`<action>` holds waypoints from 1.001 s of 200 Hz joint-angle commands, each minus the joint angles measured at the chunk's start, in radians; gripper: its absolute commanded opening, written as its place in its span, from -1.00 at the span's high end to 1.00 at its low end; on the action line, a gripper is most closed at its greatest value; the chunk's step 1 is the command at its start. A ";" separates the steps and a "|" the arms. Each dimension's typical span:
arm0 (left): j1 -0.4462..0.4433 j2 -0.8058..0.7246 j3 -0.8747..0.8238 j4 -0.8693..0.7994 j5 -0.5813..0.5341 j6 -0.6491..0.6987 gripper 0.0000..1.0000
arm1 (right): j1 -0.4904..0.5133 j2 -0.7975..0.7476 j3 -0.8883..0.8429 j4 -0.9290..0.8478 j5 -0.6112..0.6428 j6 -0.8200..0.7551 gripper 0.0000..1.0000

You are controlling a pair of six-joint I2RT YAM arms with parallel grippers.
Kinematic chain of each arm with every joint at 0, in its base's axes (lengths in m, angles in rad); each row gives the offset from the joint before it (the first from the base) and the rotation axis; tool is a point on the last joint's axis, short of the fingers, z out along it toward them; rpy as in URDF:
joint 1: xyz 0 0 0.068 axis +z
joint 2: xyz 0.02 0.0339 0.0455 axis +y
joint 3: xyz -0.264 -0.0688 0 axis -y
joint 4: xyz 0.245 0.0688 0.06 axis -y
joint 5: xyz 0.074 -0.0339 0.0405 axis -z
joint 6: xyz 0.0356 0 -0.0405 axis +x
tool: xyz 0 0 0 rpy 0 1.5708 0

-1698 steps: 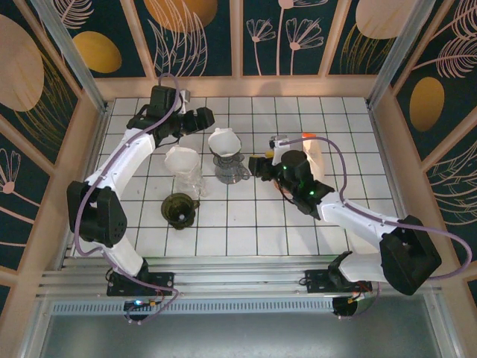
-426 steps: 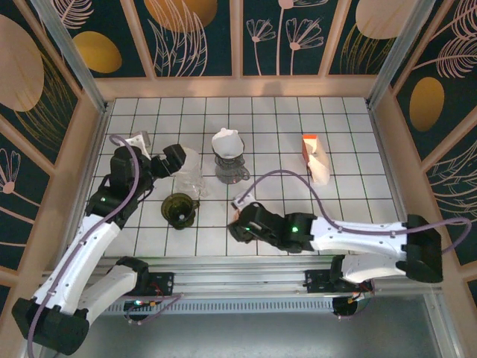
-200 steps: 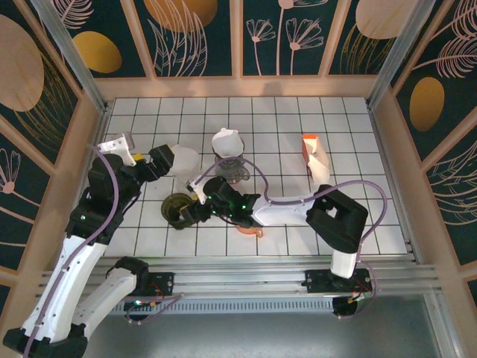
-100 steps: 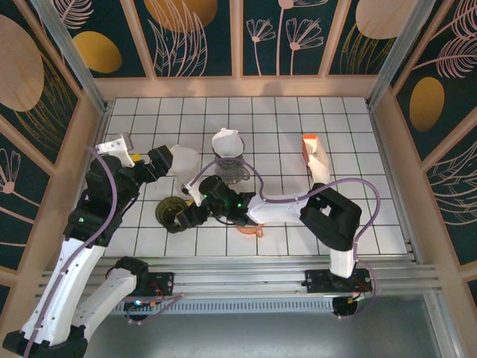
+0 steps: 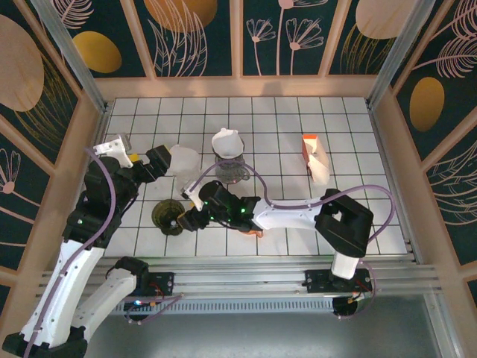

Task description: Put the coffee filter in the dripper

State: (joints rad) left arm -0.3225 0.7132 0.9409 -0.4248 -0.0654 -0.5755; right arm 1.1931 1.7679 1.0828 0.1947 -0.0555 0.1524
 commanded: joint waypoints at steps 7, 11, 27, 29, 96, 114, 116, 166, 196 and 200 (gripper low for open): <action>-0.002 -0.003 0.027 -0.007 -0.020 0.028 -0.98 | 0.010 0.031 -0.015 -0.017 0.087 -0.061 -0.27; -0.002 -0.002 0.026 -0.009 -0.019 0.029 -0.98 | 0.011 0.036 -0.014 -0.017 0.088 -0.068 -0.27; -0.001 0.000 0.026 -0.012 -0.020 0.031 -0.98 | 0.011 0.052 -0.011 -0.017 0.096 -0.097 -0.27; -0.002 0.000 0.027 -0.012 -0.020 0.031 -0.98 | 0.011 0.055 -0.009 -0.018 0.096 -0.102 -0.27; -0.002 0.012 0.026 -0.009 -0.025 0.032 -0.98 | 0.014 0.134 0.056 -0.036 0.088 -0.198 -0.26; -0.001 0.015 0.026 -0.005 -0.025 0.032 -0.98 | 0.014 0.149 0.067 -0.018 0.078 -0.216 -0.22; -0.002 0.016 0.026 -0.005 -0.025 0.032 -0.98 | 0.013 0.151 0.069 -0.016 0.077 -0.219 -0.21; -0.001 0.020 0.018 0.000 -0.022 0.033 -0.98 | 0.007 0.171 0.085 0.026 0.075 -0.280 -0.13; -0.002 0.020 0.015 0.001 -0.025 0.035 -0.98 | 0.008 0.177 0.096 0.014 0.022 -0.296 0.06; -0.002 0.019 0.015 0.001 -0.025 0.035 -0.98 | 0.008 0.181 0.098 0.009 0.022 -0.298 0.10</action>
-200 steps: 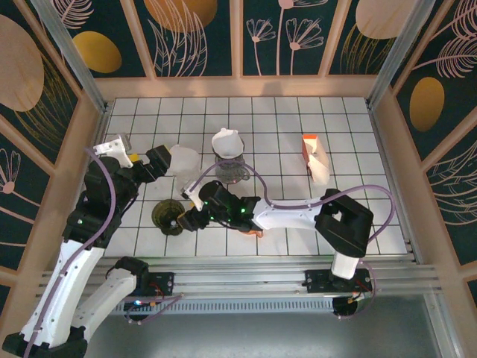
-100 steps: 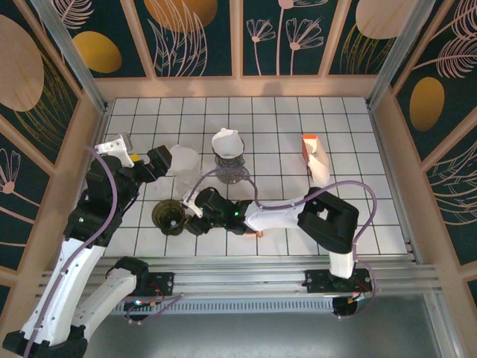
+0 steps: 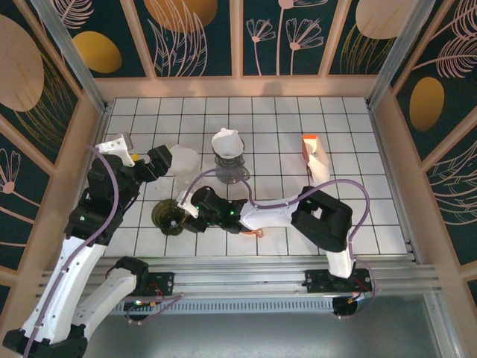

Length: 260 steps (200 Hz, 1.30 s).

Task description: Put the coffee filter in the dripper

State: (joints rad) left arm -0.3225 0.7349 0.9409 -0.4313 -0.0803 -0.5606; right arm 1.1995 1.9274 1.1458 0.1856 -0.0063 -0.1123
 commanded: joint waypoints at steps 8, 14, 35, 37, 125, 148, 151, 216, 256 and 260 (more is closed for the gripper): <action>-0.001 -0.001 0.015 0.008 -0.011 0.021 -0.98 | 0.002 0.024 0.038 0.015 -0.029 -0.035 0.14; -0.001 -0.001 0.015 0.008 -0.011 0.020 -0.98 | 0.003 0.026 0.037 0.014 -0.030 -0.035 0.17; -0.001 -0.001 0.013 0.008 -0.009 0.019 -0.98 | 0.004 0.028 0.038 0.012 -0.034 -0.032 0.35; -0.001 -0.002 0.013 0.008 -0.009 0.019 -0.98 | 0.006 0.028 0.038 0.012 -0.032 -0.031 0.37; -0.002 -0.012 0.010 0.006 -0.017 0.015 -0.98 | 0.041 -0.040 0.025 0.016 0.015 -0.038 0.68; -0.001 -0.020 0.015 0.002 -0.031 0.019 -0.98 | 0.050 -0.092 0.003 0.012 0.017 -0.019 0.69; -0.001 -0.021 0.016 0.001 -0.034 0.020 -0.98 | 0.050 -0.101 -0.001 0.010 0.017 -0.016 0.69; -0.001 -0.040 0.023 -0.004 -0.056 0.021 -0.98 | 0.132 -0.359 -0.100 -0.167 0.155 0.074 0.71; -0.002 -0.046 -0.027 0.035 -0.040 -0.004 -0.98 | 0.186 -0.560 -0.166 -0.375 0.312 0.236 0.71; -0.002 -0.044 -0.033 0.040 -0.037 -0.009 -0.98 | 0.186 -0.579 -0.173 -0.395 0.323 0.258 0.71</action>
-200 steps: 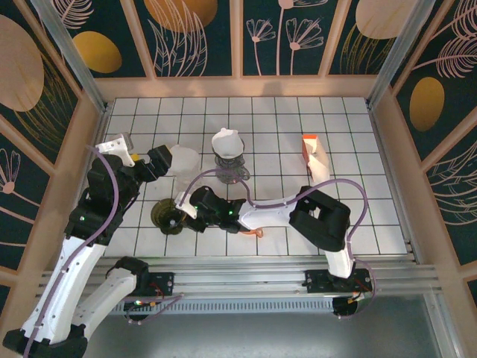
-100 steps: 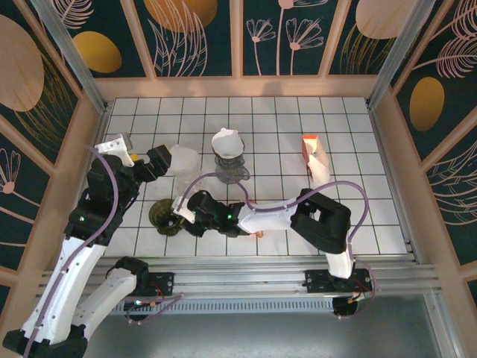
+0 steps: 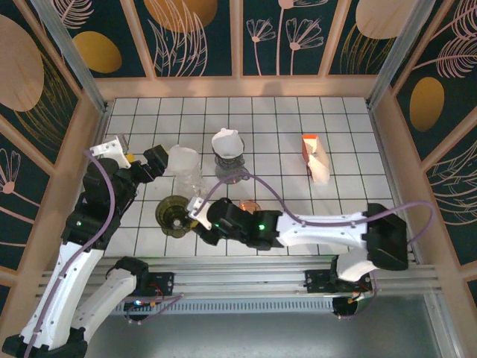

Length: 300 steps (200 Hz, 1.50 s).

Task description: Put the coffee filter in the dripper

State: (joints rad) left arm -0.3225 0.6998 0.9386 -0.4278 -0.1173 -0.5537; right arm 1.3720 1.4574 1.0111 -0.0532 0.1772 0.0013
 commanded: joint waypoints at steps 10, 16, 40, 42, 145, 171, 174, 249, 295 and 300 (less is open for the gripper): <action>-0.002 -0.008 -0.045 0.052 0.011 -0.027 -0.98 | 0.016 -0.158 -0.057 -0.202 0.172 0.197 0.71; -0.001 -0.008 -0.053 0.062 0.018 -0.031 -0.98 | 0.017 -0.188 -0.066 -0.228 0.196 0.228 0.71; -0.002 -0.004 -0.082 0.095 0.041 -0.046 -0.98 | 0.017 -0.263 -0.089 -0.355 0.293 0.348 0.71; -0.002 -0.003 -0.083 0.097 0.043 -0.047 -0.97 | 0.017 -0.268 -0.090 -0.365 0.298 0.358 0.71; -0.002 0.028 -0.094 0.110 0.061 -0.041 -0.98 | -0.015 -0.378 -0.188 -0.556 0.401 0.609 0.71; -0.002 0.035 -0.090 0.110 0.063 -0.041 -0.98 | -0.016 -0.383 -0.198 -0.554 0.413 0.616 0.70; 0.000 0.035 -0.088 0.110 0.063 -0.041 -0.98 | -0.017 -0.383 -0.197 -0.553 0.413 0.615 0.70; -0.002 0.043 -0.098 0.119 0.070 -0.047 -0.98 | -0.001 -0.375 -0.222 -0.589 0.420 0.671 0.62; -0.001 0.043 -0.097 0.116 0.070 -0.043 -0.98 | 0.007 -0.353 -0.210 -0.593 0.429 0.667 0.13; -0.002 0.042 -0.098 0.117 0.070 -0.042 -0.98 | 0.010 -0.355 -0.209 -0.589 0.429 0.667 0.08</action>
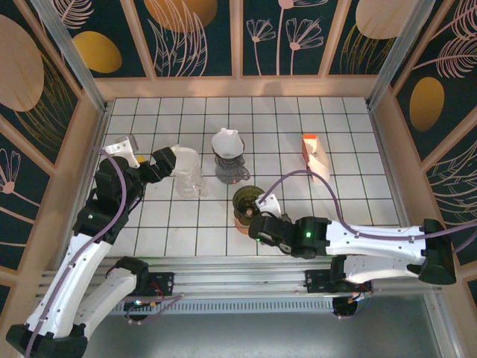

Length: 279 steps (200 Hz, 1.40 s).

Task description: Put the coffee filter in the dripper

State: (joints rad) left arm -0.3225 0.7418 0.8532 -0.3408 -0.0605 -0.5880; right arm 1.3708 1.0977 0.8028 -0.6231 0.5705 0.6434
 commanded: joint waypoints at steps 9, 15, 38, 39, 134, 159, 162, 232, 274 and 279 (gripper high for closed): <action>-0.002 -0.001 -0.011 0.030 0.011 -0.009 -0.98 | 0.015 0.001 0.000 -0.015 0.035 0.025 -0.02; -0.002 -0.001 -0.013 0.029 0.011 -0.007 -0.98 | 0.017 0.000 0.001 -0.011 0.039 0.025 -0.08; -0.001 0.000 -0.014 0.031 0.013 -0.009 -0.98 | 0.023 -0.016 0.016 -0.010 0.055 0.026 -0.20; -0.001 0.000 -0.014 0.031 0.013 -0.009 -0.98 | 0.023 -0.017 0.017 -0.009 0.056 0.027 -0.20; -0.002 0.035 -0.007 0.102 0.084 -0.030 -0.98 | -0.164 -0.075 0.111 0.075 0.195 -0.030 -0.29; -0.001 0.059 -0.009 0.121 0.107 -0.035 -0.98 | -0.239 -0.108 0.068 0.200 0.118 -0.099 -0.29; -0.002 0.060 -0.011 0.124 0.112 -0.035 -0.97 | -0.242 -0.107 0.066 0.206 0.108 -0.105 -0.29; -0.064 0.137 -0.082 0.233 0.335 -0.053 -0.82 | -0.521 -0.137 0.051 0.173 -0.072 -0.042 -0.24; -0.260 0.240 -0.047 0.232 0.319 -0.038 -0.70 | -0.575 -0.100 0.061 0.198 -0.088 -0.064 -0.24; -0.275 0.250 -0.042 0.228 0.320 -0.037 -0.68 | -0.580 -0.101 0.055 0.206 -0.092 -0.065 -0.24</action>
State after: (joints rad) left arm -0.5415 0.9565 0.7822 -0.1493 0.2268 -0.6308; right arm 0.8101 0.9874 0.8635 -0.4614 0.5087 0.5823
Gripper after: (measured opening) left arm 0.861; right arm 0.620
